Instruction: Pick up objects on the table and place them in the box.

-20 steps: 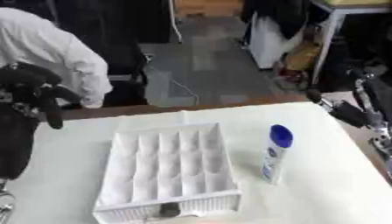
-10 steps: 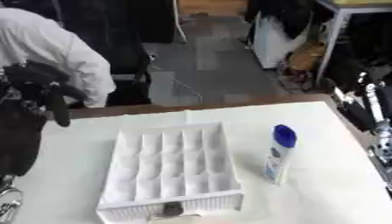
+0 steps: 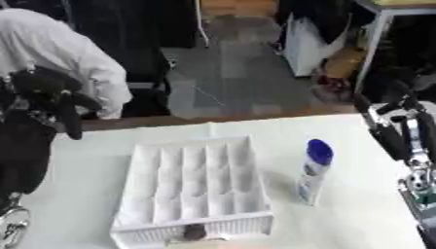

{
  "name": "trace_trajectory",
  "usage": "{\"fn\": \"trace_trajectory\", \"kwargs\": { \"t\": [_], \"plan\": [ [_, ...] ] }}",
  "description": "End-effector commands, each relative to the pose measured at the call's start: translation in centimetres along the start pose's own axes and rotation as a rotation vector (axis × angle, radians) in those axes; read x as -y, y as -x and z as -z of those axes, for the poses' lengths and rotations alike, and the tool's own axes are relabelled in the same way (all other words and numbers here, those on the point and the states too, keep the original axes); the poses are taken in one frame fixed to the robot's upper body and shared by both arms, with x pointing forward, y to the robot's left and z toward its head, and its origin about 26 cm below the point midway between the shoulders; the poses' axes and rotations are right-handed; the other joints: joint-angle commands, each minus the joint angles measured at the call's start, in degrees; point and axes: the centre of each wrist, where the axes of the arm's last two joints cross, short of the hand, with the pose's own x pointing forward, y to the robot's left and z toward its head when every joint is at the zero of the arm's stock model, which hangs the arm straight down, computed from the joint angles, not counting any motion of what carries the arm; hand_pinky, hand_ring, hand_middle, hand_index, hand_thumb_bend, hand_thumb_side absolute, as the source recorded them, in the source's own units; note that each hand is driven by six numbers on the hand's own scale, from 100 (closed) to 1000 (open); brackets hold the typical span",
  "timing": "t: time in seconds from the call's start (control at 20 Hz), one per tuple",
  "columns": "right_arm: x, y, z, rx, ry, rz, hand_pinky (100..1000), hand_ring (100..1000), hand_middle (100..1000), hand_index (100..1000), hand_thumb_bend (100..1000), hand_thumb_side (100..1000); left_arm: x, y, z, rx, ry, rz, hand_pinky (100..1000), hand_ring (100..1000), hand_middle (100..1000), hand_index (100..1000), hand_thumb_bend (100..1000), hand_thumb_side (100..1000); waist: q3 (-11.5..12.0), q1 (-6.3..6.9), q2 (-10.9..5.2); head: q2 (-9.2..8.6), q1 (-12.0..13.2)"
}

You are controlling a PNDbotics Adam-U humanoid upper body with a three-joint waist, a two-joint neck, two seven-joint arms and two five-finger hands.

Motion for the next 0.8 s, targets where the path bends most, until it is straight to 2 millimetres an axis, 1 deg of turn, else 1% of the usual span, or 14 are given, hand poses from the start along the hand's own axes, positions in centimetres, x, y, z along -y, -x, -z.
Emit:
{"fn": "trace_trajectory", "kwargs": {
  "t": [0.05, 0.15, 0.25, 0.3, 0.35, 0.6, 0.7, 0.8],
  "plan": [
    [-0.2, -0.8, -0.2, 0.028, 0.012, -0.005, 739, 947, 575, 1000, 800, 897, -0.2, -0.7, 0.8, 0.028, 0.02, 0.01, 588, 307, 612, 684, 449, 871, 0.1, -0.13, -0.8, 0.04, 0.5],
    [-0.8, -1.0, -0.5, 0.036, 0.009, -0.006, 740, 947, 584, 1000, 805, 893, -0.2, -0.7, 0.8, 0.029, 0.022, 0.009, 588, 308, 612, 684, 449, 871, 0.1, -0.16, -0.81, 0.12, 0.3],
    [-1.6, -1.2, -0.9, 0.048, -0.012, -0.012, 740, 946, 592, 1000, 816, 874, -0.2, -0.7, 0.9, 0.03, 0.022, 0.007, 588, 308, 612, 684, 449, 870, 0.2, -0.15, -0.81, -0.14, -0.4],
    [-1.9, -1.3, -1.0, 0.052, -0.022, -0.013, 740, 945, 596, 1000, 840, 855, -0.2, -0.7, 0.9, 0.031, 0.022, 0.006, 588, 309, 612, 684, 449, 871, 0.3, -0.13, -0.81, -0.28, -0.9],
    [-2.3, -1.4, -1.1, 0.056, -0.028, -0.019, 740, 945, 597, 1000, 820, 864, -0.1, -0.7, 0.9, 0.032, 0.022, 0.006, 588, 309, 612, 684, 449, 870, 0.3, -0.12, -0.81, -0.37, -1.2],
    [-3.6, -1.8, -1.3, 0.066, -0.004, -0.023, 740, 945, 609, 1000, 807, 893, -0.1, -0.7, 0.8, 0.028, 0.023, 0.004, 588, 307, 612, 684, 448, 871, 0.2, -0.03, -0.94, -0.54, -2.8],
    [-4.1, -2.1, -1.4, 0.071, 0.006, -0.015, 741, 945, 611, 1000, 815, 900, -0.1, -0.6, 0.8, 0.026, 0.025, 0.003, 587, 307, 612, 684, 448, 871, 0.2, 0.01, -0.98, -0.52, -3.3],
    [-4.5, -2.3, -1.4, 0.078, 0.01, -0.012, 741, 944, 614, 1000, 835, 886, -0.1, -0.6, 0.7, 0.024, 0.026, 0.003, 587, 306, 612, 684, 448, 871, 0.1, 0.03, -1.01, -0.53, -3.9]
  ]
}}
